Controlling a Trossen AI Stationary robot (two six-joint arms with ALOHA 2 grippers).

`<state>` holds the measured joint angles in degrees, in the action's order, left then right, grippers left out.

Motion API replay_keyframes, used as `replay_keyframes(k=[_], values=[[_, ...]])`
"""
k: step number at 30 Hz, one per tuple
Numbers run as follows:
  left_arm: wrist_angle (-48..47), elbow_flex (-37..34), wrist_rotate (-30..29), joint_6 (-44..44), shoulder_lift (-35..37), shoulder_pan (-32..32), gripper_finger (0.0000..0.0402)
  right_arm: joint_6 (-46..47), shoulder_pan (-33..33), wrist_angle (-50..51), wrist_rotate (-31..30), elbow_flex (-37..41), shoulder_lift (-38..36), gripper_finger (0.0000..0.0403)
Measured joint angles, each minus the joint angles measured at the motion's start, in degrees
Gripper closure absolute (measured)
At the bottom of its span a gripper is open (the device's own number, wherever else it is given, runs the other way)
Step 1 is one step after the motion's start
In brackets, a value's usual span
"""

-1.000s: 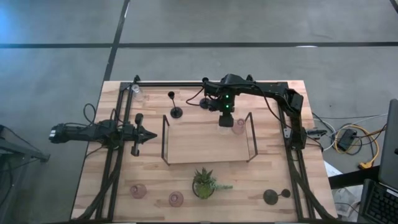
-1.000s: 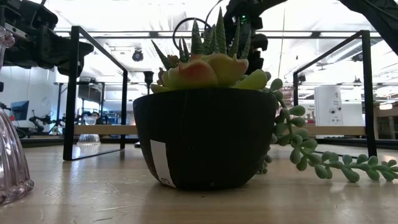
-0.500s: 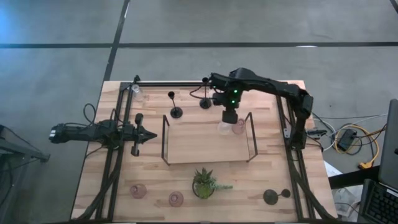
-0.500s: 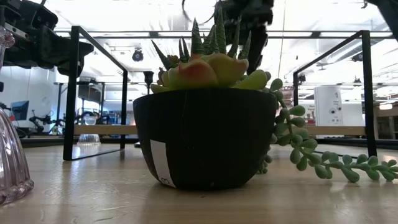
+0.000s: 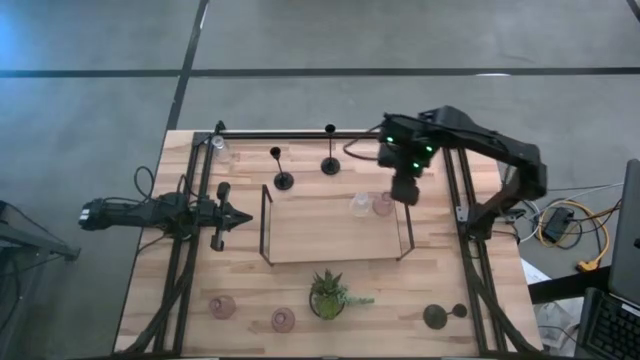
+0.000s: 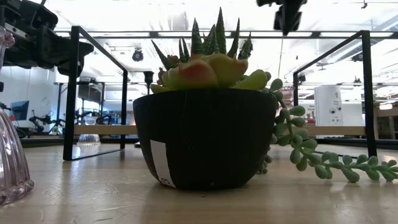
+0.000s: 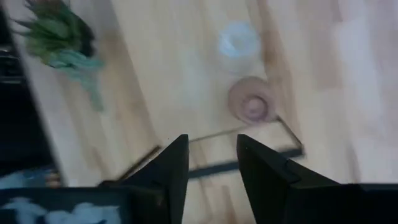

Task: Pick & Place candle stick holders
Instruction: Adjust the shelf

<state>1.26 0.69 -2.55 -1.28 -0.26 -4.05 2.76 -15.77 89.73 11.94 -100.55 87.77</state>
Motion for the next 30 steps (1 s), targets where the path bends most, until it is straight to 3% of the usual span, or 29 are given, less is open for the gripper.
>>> replay_keyframes(k=[5,11,15,30], values=[[0.0,0.0,0.0,0.0,0.0,0.0,0.0388,-0.7,0.1,-2.0,-17.1,6.5,-5.8,0.031],[0.0,0.0,0.0,0.0,0.0,0.0,0.0388,-4.9,-4.4,-10.9,-12.1,16.1,-9.4,0.0361],[0.0,0.0,0.0,0.0,0.0,0.0,0.0388,-8.5,-6.9,-12.3,-13.4,21.0,-8.7,0.039],[0.0,0.0,0.0,0.0,0.0,0.0,0.0388,-12.2,-10.3,-15.5,-13.3,25.8,-6.0,0.0394]])
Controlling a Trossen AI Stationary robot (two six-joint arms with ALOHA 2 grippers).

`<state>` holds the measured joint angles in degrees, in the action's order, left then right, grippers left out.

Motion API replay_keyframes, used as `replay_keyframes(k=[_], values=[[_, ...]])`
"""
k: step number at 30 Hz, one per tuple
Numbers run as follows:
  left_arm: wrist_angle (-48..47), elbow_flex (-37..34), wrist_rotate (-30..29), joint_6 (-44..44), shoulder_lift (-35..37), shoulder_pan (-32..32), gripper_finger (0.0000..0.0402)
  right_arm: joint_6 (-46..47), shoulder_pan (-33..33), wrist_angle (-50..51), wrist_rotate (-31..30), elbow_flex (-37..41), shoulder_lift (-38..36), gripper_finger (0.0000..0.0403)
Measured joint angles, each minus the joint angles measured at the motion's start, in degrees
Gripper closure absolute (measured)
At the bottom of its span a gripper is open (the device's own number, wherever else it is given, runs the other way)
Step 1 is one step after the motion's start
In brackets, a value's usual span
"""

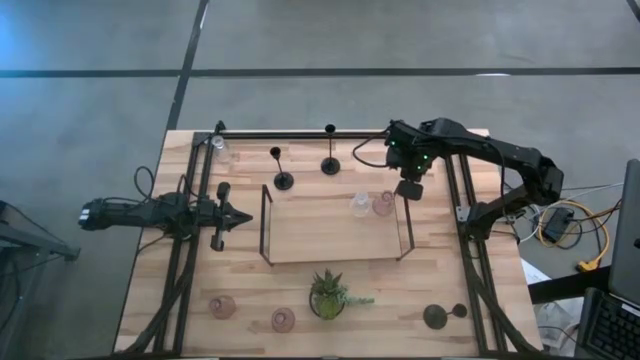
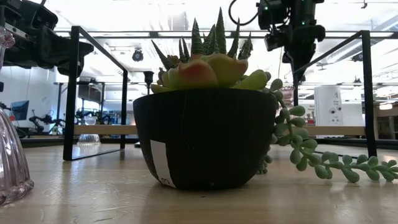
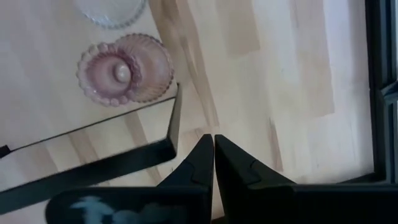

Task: Pick & Place candle stick holders
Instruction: Adjust the shelf, then put the right pink candle holder on the shelf

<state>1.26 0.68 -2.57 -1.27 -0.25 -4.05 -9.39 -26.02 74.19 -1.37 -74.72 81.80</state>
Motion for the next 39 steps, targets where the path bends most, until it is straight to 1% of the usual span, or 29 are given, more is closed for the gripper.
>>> replay_keyframes(k=[6,9,12,23,27,34,39], values=[[0.0,0.0,0.0,0.0,0.0,0.0,0.0388,0.1,0.0,-0.3,0.8,0.0,0.0,0.0395],[0.0,0.0,0.0,0.0,0.0,0.0,0.0388,0.0,0.0,-0.4,4.4,0.0,0.0,0.0395],[0.0,0.0,0.0,0.0,0.0,0.0,0.0388,0.0,-0.1,-0.7,6.6,0.0,0.0,0.0395],[0.0,0.0,0.0,0.0,0.0,0.0,0.0388,0.5,0.0,0.6,10.3,0.0,0.0,0.0395],[0.0,0.0,0.0,0.0,0.0,0.0,0.0388,0.8,0.0,1.4,10.6,0.0,0.0,0.0395],[0.0,0.0,0.0,0.0,0.0,0.0,0.0388,0.3,0.0,1.1,9.8,0.0,0.0,0.0395],[0.0,0.0,0.0,0.0,0.0,0.0,0.0388,-1.7,0.0,-1.9,0.5,-0.8,-0.7,0.0395]])
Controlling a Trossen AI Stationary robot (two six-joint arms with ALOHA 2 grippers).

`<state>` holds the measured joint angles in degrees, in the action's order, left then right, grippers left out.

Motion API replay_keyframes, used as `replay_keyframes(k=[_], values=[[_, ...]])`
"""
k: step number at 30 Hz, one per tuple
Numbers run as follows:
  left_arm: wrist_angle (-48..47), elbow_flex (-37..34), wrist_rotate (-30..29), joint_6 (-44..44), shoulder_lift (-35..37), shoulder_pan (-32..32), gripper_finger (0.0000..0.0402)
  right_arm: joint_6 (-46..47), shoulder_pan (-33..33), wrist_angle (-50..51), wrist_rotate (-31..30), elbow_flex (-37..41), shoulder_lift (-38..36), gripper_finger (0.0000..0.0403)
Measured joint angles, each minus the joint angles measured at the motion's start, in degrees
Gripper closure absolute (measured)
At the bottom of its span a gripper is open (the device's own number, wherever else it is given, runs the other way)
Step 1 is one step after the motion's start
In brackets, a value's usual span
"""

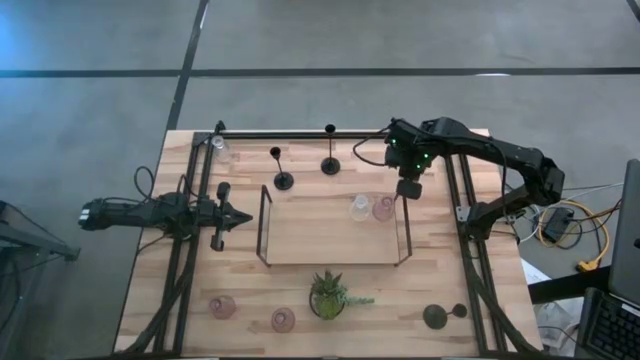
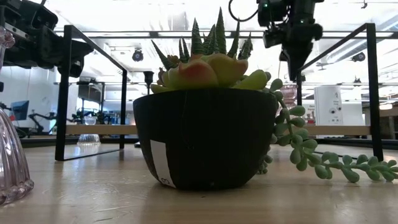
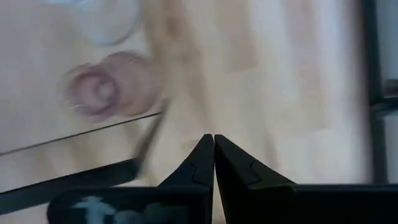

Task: Pick & Place candle stick holders
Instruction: Put the right pink candle holder on the shelf

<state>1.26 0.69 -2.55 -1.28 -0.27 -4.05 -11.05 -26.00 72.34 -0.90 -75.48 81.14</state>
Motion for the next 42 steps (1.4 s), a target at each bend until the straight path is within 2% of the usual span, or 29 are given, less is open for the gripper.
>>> replay_keyframes(k=[3,11,21,26,39,42], values=[[0.0,0.0,0.0,0.0,0.0,0.0,0.0388,-1.0,0.0,-1.2,-2.3,-2.1,-0.3,0.0395],[0.0,0.0,0.0,0.0,0.0,0.0,0.0388,-1.6,0.3,1.2,-1.7,-12.2,-0.4,0.0395],[0.0,0.0,0.0,0.0,0.0,0.0,0.0388,0.2,0.3,10.2,10.0,-26.7,-0.4,0.0394],[0.0,0.0,0.0,0.0,0.0,0.0,0.0388,1.7,0.7,14.6,12.5,-31.6,-0.5,0.0394],[0.0,0.0,0.0,0.0,0.0,0.0,0.0388,7.3,9.3,16.4,12.9,-29.0,-9.1,0.0394],[0.2,0.0,-0.5,-5.7,0.0,0.0,0.0388,9.7,9.3,16.3,13.0,-28.7,-11.8,0.0394]])
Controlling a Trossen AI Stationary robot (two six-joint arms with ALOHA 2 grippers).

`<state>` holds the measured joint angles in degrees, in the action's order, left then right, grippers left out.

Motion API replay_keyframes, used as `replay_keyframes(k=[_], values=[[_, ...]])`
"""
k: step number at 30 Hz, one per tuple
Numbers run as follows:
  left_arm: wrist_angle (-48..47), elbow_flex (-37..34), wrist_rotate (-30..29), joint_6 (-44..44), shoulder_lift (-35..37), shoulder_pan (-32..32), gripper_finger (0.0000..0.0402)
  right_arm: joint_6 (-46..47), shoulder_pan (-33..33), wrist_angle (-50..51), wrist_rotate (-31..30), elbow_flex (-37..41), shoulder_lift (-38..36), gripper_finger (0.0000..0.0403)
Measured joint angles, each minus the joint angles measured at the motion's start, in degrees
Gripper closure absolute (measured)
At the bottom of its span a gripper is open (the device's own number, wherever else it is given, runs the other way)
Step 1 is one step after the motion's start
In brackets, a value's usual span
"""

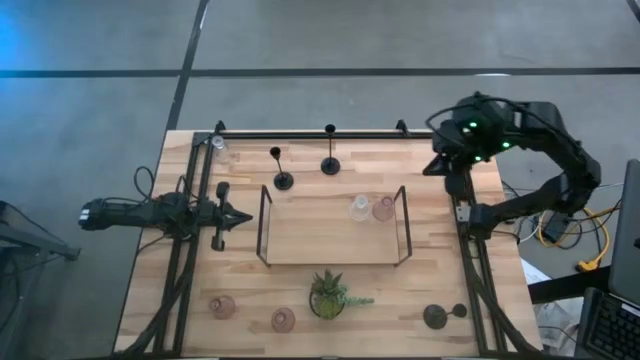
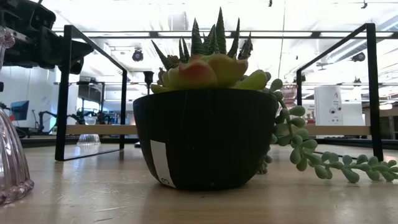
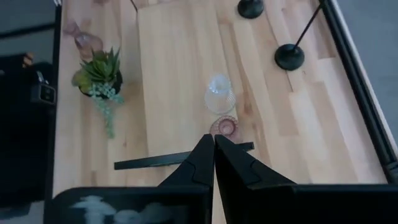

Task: Pick & Place candle stick holders
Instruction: Put the right pink candle holder on the shelf

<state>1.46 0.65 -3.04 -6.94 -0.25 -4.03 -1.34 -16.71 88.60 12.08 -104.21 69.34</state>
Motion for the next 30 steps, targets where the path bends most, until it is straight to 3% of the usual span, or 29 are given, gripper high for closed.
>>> replay_keyframes(k=[3,13,30], values=[[0.1,0.0,-0.5,-2.3,0.0,0.0,0.0388,1.2,0.0,0.0,0.0,0.2,-2.3,0.0394],[0.1,0.0,-0.5,3.0,0.0,0.0,0.0388,1.3,0.0,-0.5,0.0,0.3,-7.0,0.0394],[6.9,0.5,-1.5,6.8,-0.3,0.0,0.0388,1.2,0.0,-0.6,-0.1,0.3,-6.1,0.0394]])
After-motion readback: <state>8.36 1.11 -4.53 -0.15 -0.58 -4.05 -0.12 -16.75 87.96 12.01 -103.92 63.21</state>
